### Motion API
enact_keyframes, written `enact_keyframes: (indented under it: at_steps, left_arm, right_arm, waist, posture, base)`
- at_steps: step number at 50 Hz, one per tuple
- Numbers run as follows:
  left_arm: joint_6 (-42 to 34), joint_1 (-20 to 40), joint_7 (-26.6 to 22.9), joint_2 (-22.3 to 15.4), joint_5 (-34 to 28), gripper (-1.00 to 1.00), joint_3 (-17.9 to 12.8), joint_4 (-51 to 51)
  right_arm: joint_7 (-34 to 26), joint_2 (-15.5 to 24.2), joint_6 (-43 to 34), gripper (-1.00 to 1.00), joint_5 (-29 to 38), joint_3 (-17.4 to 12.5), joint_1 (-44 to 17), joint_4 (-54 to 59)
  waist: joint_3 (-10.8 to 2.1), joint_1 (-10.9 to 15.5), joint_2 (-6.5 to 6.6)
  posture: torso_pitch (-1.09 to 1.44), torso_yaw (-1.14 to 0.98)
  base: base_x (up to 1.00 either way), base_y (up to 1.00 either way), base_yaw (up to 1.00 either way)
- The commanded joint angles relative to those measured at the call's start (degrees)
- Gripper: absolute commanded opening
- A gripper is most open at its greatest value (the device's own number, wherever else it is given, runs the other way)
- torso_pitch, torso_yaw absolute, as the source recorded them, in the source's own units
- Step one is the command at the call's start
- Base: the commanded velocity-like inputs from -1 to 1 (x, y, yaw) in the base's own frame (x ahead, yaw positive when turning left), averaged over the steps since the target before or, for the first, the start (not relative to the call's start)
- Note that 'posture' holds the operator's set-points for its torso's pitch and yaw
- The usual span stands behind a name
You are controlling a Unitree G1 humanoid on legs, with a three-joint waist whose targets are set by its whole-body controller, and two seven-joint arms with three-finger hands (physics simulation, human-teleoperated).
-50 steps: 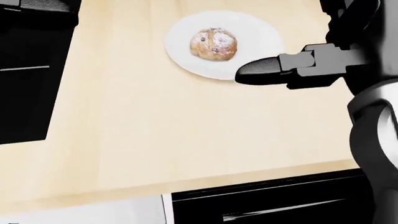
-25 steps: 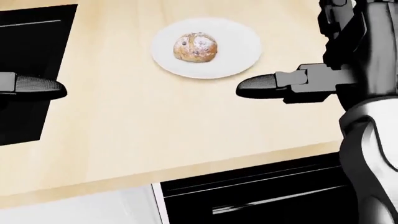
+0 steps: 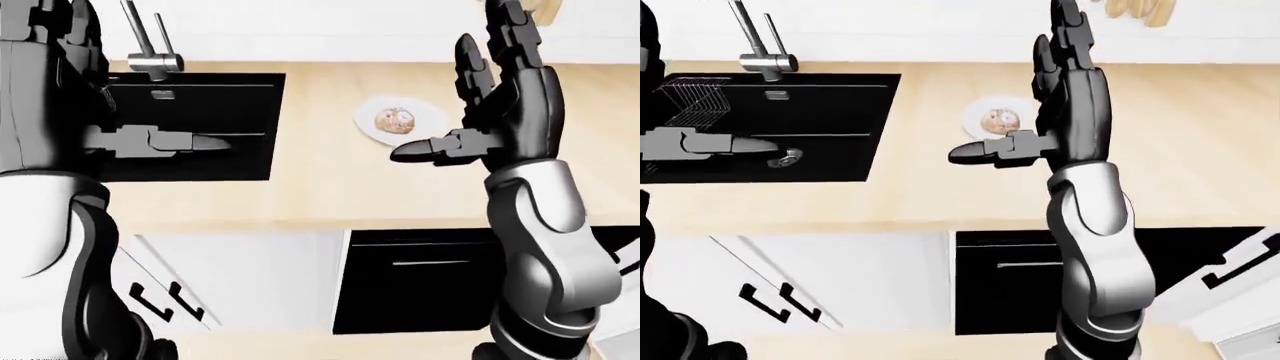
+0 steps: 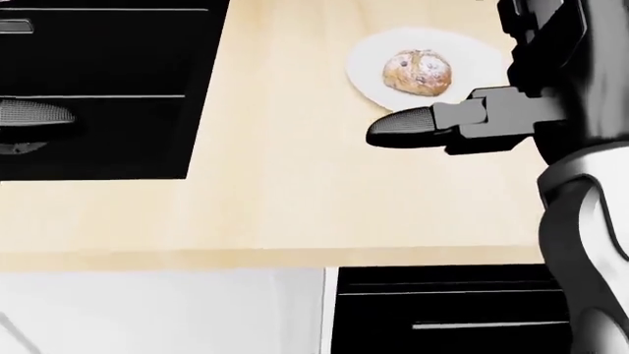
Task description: Place the pastries on the plates.
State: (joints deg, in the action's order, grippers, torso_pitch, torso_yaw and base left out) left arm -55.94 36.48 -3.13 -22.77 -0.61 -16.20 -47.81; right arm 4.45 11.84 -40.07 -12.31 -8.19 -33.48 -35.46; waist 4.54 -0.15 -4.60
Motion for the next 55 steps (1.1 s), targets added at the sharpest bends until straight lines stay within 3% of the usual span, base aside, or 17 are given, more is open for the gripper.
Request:
enact_keyframes:
  at_steps: [1, 2, 5, 16, 18, 19, 22, 32, 34, 35, 38, 41, 44, 45, 46, 48, 55]
  left_arm:
    - [1.6, 1.2, 0.1, -0.3, 0.2, 1.0, 0.4, -0.8]
    - [2.0, 0.9, 0.1, -0.2, 0.1, 1.0, 0.3, -0.6]
    - [2.4, 0.2, 0.0, 0.6, 0.3, 1.0, 0.6, -0.4]
    - [2.2, 0.1, 0.4, 0.5, 0.9, 1.0, 0.5, 0.0]
    - [1.6, 1.0, 0.4, 0.0, 1.1, 1.0, 0.3, 0.1]
    - [1.5, 1.3, 0.3, -0.2, 1.0, 1.0, 0.3, 0.1]
    - [1.7, 1.3, 0.1, -0.4, 0.9, 1.0, 0.5, 0.2]
    - [1.9, 1.3, -0.1, -0.7, 0.3, 1.0, 0.4, -0.2]
    - [2.3, 0.8, -0.2, -0.6, 0.1, 1.0, 0.4, -0.3]
    - [2.8, 0.1, -0.3, -0.5, -0.3, 1.0, 0.8, -0.3]
    - [2.7, 0.2, -0.7, -0.3, -0.7, 1.0, 0.8, -0.4]
    - [3.3, -0.4, -0.8, 0.2, -1.0, 1.0, 1.0, -0.2]
    - [3.1, 0.0, -0.9, 0.3, -1.4, 1.0, 1.3, -0.2]
    - [3.4, -0.5, -0.9, 0.7, -1.7, 1.0, 1.4, -0.3]
    - [3.5, -0.6, -1.0, 0.7, -1.7, 1.0, 1.4, -0.3]
    - [3.2, -0.3, -1.2, 0.7, -1.8, 1.0, 1.1, -0.4]
    - [2.8, 0.4, -1.8, 0.1, -2.2, 1.0, 0.7, -0.3]
  right_arm:
    - [0.2, 0.5, 1.2, 1.0, 0.6, -0.9, -0.8, -1.2]
    - [0.2, 0.6, 1.5, 1.0, 0.8, -1.0, -0.8, -0.9]
    - [0.1, 0.3, 1.8, 1.0, 1.1, -0.7, -0.5, -0.9]
    - [-0.3, 0.2, 2.2, 1.0, 1.4, -0.8, -0.6, -0.9]
    - [-0.4, 0.5, 2.3, 1.0, 1.7, -0.6, -0.8, -0.9]
    - [-0.3, 0.3, 2.1, 1.0, 1.6, -0.7, -0.9, -1.0]
    - [-0.4, 0.3, 2.1, 1.0, 1.5, -0.8, -0.9, -0.9]
    - [-0.6, 0.1, 2.9, 1.0, 1.6, -0.8, -0.5, -0.8]
    - [-0.6, -0.1, 2.9, 1.0, 1.6, -0.6, -0.3, -1.1]
    - [-0.6, -0.2, 3.2, 1.0, 1.7, -0.4, -0.1, -1.0]
    - [-0.7, -0.3, 3.3, 1.0, 1.8, -0.3, -0.2, -0.9]
    - [-0.8, -0.7, 3.5, 1.0, 1.9, 0.1, 0.1, -1.0]
    - [-1.2, -0.5, 3.2, 1.0, 2.0, 0.0, -0.1, -1.3]
    - [-1.2, -0.5, 3.2, 1.0, 1.9, -0.1, -0.1, -1.4]
    - [-1.3, -0.5, 3.2, 1.0, 2.0, -0.1, 0.0, -1.4]
    - [-1.3, -0.6, 3.2, 1.0, 2.0, -0.1, 0.0, -1.4]
    - [-1.3, -0.6, 2.8, 1.0, 1.7, 0.0, -0.9, -1.2]
  waist:
    - [-1.92, -1.2, -2.77]
    - [-0.39, -0.8, 0.01]
    - [-2.04, -0.1, -0.28]
    - [-1.44, -0.5, 6.02]
    - [-1.79, -0.8, 8.47]
    - [-2.58, -0.9, 10.88]
    - [-0.94, -0.5, 9.1]
    - [-0.62, -0.5, 4.05]
    - [-1.71, -0.4, 1.57]
    - [-1.2, -1.0, 2.99]
    - [-2.57, -0.5, 1.78]
    - [-1.59, -0.4, 3.11]
    - [-1.28, -0.8, 6.76]
    - [-2.2, -0.7, 9.85]
    - [-3.36, -0.9, 11.13]
    - [-1.09, -0.4, 9.2]
    - [-0.58, -0.6, 4.54]
  posture:
    - [0.06, 0.0]
    - [0.06, 0.0]
    - [0.06, 0.0]
    - [0.06, 0.0]
    - [0.06, 0.0]
    - [0.06, 0.0]
    - [0.06, 0.0]
    - [0.06, 0.0]
    - [0.06, 0.0]
    - [0.06, 0.0]
    - [0.06, 0.0]
    - [0.06, 0.0]
    - [0.06, 0.0]
    - [0.06, 0.0]
    - [0.06, 0.0]
    - [0.06, 0.0]
    - [0.06, 0.0]
  base:
    - [0.0, 0.41, 0.0]
    - [0.0, 0.41, 0.0]
    - [0.0, 0.42, 0.0]
    - [0.0, 0.47, 0.0]
    - [0.0, 0.51, 0.0]
    - [0.0, 0.52, 0.0]
    - [0.0, 0.51, 0.0]
    - [0.0, 0.57, 0.0]
    - [0.0, 0.65, 0.0]
    - [0.0, 0.65, 0.0]
    - [0.0, 0.65, 0.0]
    - [0.0, 0.65, 0.0]
    - [0.0, 0.65, 0.0]
    - [0.0, 0.66, 0.0]
    - [0.0, 0.65, 0.0]
    - [0.0, 0.65, 0.0]
    - [0.0, 0.65, 0.0]
